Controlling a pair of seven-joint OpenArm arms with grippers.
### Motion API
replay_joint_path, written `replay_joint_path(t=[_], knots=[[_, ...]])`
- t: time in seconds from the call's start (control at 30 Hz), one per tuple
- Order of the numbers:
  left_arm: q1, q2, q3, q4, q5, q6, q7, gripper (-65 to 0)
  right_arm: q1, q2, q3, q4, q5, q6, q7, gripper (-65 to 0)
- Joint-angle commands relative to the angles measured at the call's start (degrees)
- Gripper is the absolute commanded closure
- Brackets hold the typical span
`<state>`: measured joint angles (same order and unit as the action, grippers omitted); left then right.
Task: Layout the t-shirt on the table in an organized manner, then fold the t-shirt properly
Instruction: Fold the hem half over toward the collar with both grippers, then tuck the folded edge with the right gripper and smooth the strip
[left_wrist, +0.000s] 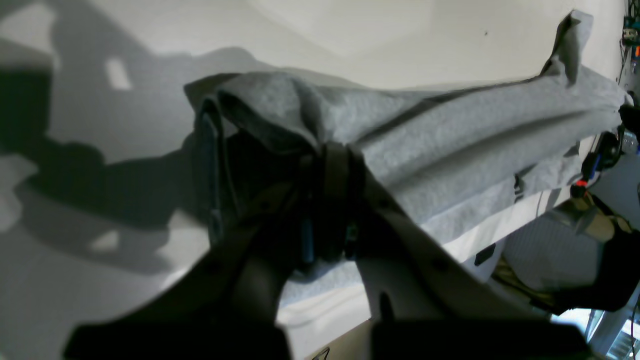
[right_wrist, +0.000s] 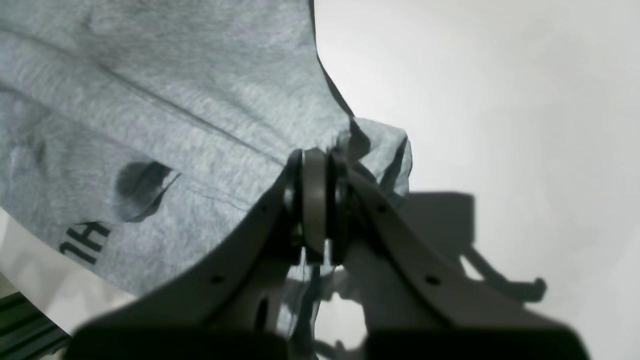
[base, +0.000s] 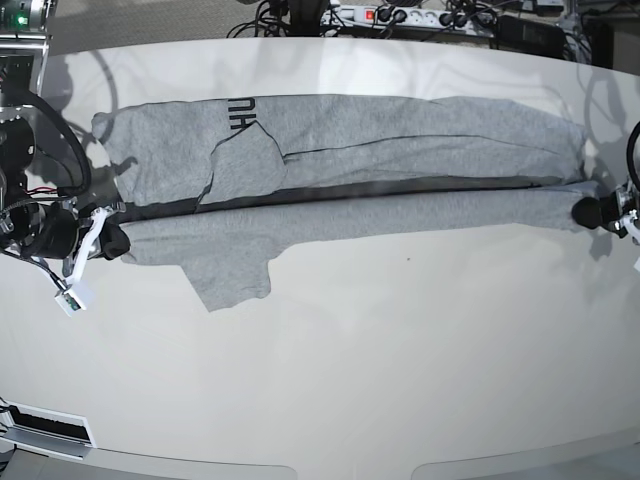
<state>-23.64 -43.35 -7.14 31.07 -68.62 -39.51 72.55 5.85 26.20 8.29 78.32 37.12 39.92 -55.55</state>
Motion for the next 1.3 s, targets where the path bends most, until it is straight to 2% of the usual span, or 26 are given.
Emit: replay_joint_path(t=[0.0, 0.13, 0.17, 0.2, 0.27, 0.3, 0.33, 0.43, 0.53, 0.63, 0.73, 0.87, 1.03, 1.13, 1.27], knots=[[-1.1, -1.8, -0.3, 0.7, -1.9, -0.5, 0.6, 0.0, 1.3, 1.6, 0.3, 1.0, 0.4, 0.1, 0.8, 0.0], [-1.1, -1.8, -0.3, 0.7, -2.4, -0.5, 1.2, 0.0, 1.3, 1.9, 0.3, 1.0, 0.4, 0.1, 0.8, -1.2], [-1.1, -1.7, -0.3, 0.7, -2.4, -0.5, 1.2, 0.0, 1.3, 2.1, 0.3, 1.0, 0.4, 0.1, 0.8, -8.5], [-1.1, -1.7, -0.2, 0.7, -2.4, -0.5, 1.2, -5.7, 1.3, 2.3, 0.3, 1.0, 0.4, 0.1, 0.8, -18.0], [-1.1, -1.8, 0.5, 0.7, -2.4, -0.5, 1.2, -22.3, 1.5, 2.9, 0.3, 1.0, 0.4, 0.1, 0.8, -38.2], [-1.1, -1.8, 0.9, 0.7, -2.4, -0.5, 1.1, -29.1, 1.8, 3.2, 0.3, 1.0, 0.4, 0.1, 0.8, -45.6], [-1.1, -1.8, 1.4, 0.7, -2.4, -0.5, 0.9, -33.5, 2.1, 3.6, 0.3, 1.0, 0.4, 0.1, 0.5, -50.0], [-1.1, -1.8, 2.1, 0.7, -2.4, -0.5, -0.2, -34.5, 3.2, 4.5, 0.3, 1.1, 0.9, 0.1, 0.0, -50.8], [-1.1, -1.7, 2.1, 0.7, -2.4, -0.5, -1.0, -34.5, 4.3, 4.4, 0.3, 1.1, 5.3, 0.1, 0.0, -50.8], [-1.1, -1.7, 2.1, 0.7, -2.4, -0.5, -1.0, -34.5, 5.0, 2.4, 0.3, 1.1, 7.6, -3.2, 1.1, -50.8], [-1.1, -1.7, 2.1, 0.7, -2.4, -0.5, -2.2, -34.5, 5.5, -1.9, 0.3, 1.0, 1.9, -7.4, 5.0, -50.8], [-1.1, -1.7, 2.1, 0.7, -2.4, -0.5, -2.5, -34.5, 5.4, -8.0, 0.3, -1.1, -8.2, -10.2, 10.1, -50.8], [-1.1, -1.7, 2.1, 0.7, -2.4, -0.5, -2.5, -34.5, 8.2, -12.9, 0.3, -11.7, -9.2, -11.3, 13.6, -50.8], [-1.1, -1.7, 2.1, 0.7, -2.4, -0.5, -2.4, -34.5, 11.1, -14.3, 0.3, -21.7, -9.1, -13.0, 17.6, -50.8], [-1.1, -1.7, 2.1, 0.7, -2.4, -0.5, -2.5, -34.5, 15.1, -15.0, 0.3, -32.9, -9.4, -11.9, 22.7, -50.9]])
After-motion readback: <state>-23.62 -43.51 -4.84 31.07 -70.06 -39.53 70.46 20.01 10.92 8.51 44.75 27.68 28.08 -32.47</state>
